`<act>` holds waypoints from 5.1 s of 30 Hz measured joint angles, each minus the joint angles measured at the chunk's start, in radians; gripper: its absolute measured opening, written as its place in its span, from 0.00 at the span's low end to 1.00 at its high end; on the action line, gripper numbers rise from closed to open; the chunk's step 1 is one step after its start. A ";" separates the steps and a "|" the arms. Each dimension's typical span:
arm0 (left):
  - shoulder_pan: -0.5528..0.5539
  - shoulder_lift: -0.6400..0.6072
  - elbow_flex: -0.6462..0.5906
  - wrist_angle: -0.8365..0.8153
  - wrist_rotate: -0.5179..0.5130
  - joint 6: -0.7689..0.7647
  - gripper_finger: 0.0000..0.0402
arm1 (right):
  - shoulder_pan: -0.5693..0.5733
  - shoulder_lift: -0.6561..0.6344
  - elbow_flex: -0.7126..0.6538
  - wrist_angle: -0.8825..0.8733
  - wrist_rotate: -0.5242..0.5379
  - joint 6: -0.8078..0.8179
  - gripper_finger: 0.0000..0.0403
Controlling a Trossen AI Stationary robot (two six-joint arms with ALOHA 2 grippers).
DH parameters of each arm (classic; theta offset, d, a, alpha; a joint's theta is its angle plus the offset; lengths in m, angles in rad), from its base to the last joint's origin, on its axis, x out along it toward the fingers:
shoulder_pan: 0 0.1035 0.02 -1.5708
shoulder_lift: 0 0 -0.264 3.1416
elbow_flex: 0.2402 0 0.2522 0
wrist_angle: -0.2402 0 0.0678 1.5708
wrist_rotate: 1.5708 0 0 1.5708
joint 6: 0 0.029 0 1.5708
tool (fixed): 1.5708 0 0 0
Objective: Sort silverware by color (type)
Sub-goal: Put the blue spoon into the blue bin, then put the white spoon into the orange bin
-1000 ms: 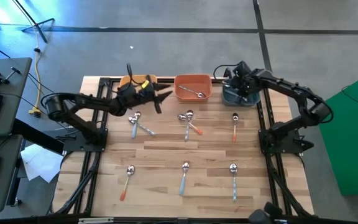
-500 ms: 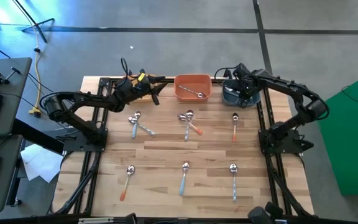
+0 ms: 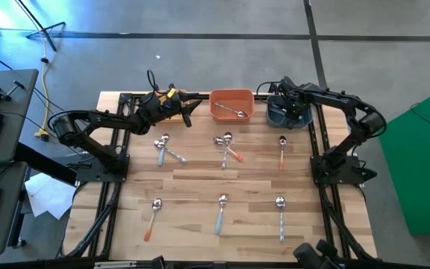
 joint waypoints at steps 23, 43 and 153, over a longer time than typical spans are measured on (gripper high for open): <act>-0.020 -0.120 0.000 -0.224 0.110 0.216 0.22 | 0.157 -0.359 -0.031 0.034 -0.067 0.104 0.12; -0.203 -0.438 0.145 -1.146 -0.089 0.353 0.00 | 0.405 -0.436 -0.308 0.946 -0.442 0.025 0.00; -0.140 0.552 1.180 -1.545 -0.032 0.764 0.01 | 0.898 -0.489 -0.318 0.950 -0.005 0.090 0.00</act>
